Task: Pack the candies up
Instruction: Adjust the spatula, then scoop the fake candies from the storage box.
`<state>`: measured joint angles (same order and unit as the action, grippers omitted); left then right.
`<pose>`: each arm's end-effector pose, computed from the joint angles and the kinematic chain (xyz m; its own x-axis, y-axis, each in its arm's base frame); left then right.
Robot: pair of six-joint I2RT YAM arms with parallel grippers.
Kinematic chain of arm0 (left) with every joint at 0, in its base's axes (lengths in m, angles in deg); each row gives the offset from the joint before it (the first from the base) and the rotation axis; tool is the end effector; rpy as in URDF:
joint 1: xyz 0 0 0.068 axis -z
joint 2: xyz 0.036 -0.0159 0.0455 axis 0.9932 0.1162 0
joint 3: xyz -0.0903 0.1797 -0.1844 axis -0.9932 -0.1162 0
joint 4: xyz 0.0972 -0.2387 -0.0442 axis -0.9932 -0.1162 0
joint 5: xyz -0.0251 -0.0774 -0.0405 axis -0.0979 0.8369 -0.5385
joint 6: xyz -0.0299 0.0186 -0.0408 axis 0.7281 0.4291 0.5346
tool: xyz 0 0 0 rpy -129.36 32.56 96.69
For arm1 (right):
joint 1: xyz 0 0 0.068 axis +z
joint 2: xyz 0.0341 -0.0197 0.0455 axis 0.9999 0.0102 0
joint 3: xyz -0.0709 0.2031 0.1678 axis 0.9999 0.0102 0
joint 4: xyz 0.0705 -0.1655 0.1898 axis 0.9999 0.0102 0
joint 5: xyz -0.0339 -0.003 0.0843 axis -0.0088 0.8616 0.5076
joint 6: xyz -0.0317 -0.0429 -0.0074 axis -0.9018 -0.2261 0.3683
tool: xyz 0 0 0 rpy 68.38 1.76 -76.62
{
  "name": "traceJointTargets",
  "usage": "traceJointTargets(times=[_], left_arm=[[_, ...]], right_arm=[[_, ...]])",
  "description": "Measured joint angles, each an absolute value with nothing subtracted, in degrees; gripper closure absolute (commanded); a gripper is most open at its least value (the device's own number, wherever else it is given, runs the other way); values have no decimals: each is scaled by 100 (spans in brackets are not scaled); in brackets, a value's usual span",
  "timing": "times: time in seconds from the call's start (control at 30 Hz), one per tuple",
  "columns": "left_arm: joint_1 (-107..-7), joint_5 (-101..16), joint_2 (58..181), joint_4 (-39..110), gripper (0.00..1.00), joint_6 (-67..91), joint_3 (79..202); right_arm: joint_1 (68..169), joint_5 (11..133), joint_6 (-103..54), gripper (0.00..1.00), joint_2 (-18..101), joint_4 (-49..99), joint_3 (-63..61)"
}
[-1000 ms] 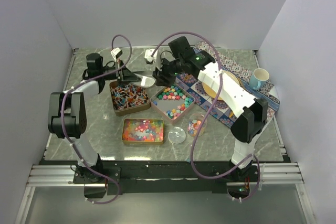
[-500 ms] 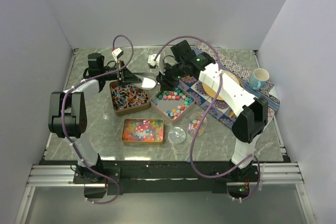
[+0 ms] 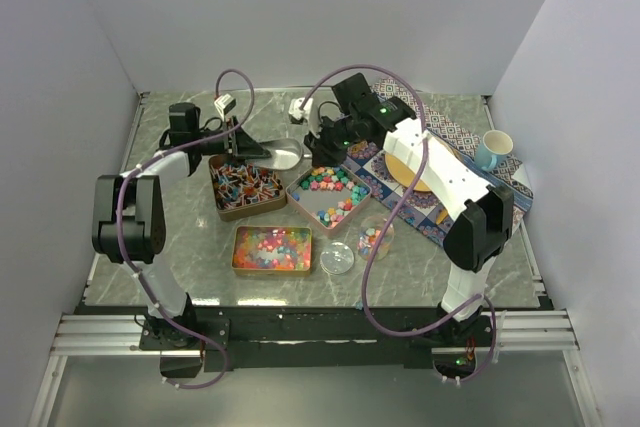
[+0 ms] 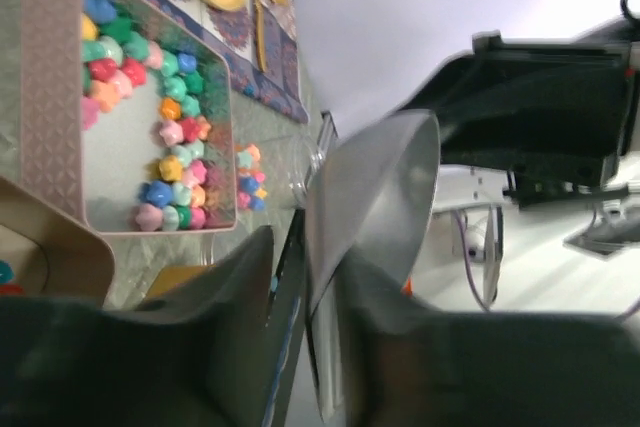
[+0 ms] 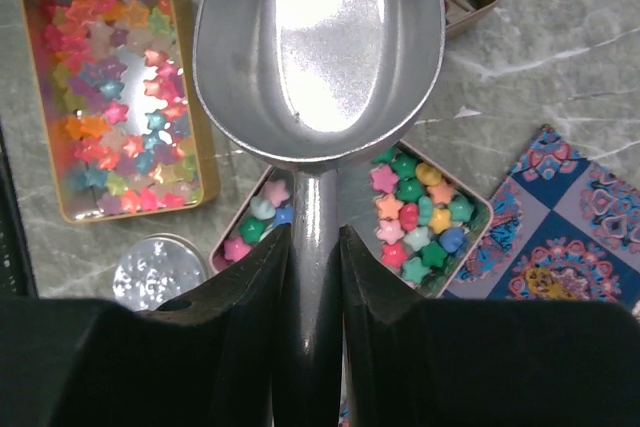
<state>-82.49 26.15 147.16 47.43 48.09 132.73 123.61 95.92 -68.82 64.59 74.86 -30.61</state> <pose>0.3825 -0.0403 0.2323 -0.9383 -0.1566 -0.3083 0.2862 0.1485 -0.9466 0.3173 0.2379 0.3550 -0.0330 -0.6536 -0.7561 -0.9850 0.1497 -0.0863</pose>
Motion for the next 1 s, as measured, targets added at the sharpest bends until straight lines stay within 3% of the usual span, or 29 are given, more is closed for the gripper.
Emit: traceJointTargets(times=[0.07,0.23,0.4,0.57,0.8,1.0], left_arm=[[-8258,2431,14705,4305,43,4439,13337],[-8327,1227,14681,2771,35,3458,14043],[-8612,-594,14347,2050,34,2870,14548],[-8924,-1739,13934,1820,33,2662,14283],[-8926,-2233,13446,1713,33,2636,13630],[-9029,-2379,13224,1801,33,2675,13391]], right_arm=[[12333,9649,-6937,100,6459,7597,-3081],[12151,9574,-7247,100,6464,7873,-3238],[11762,9238,-8052,100,6490,8740,-3490],[11480,8388,-8869,100,6652,9783,-3857],[11437,7481,-8865,100,6754,10050,-3981],[11524,6976,-8563,100,6748,10093,-3210]])
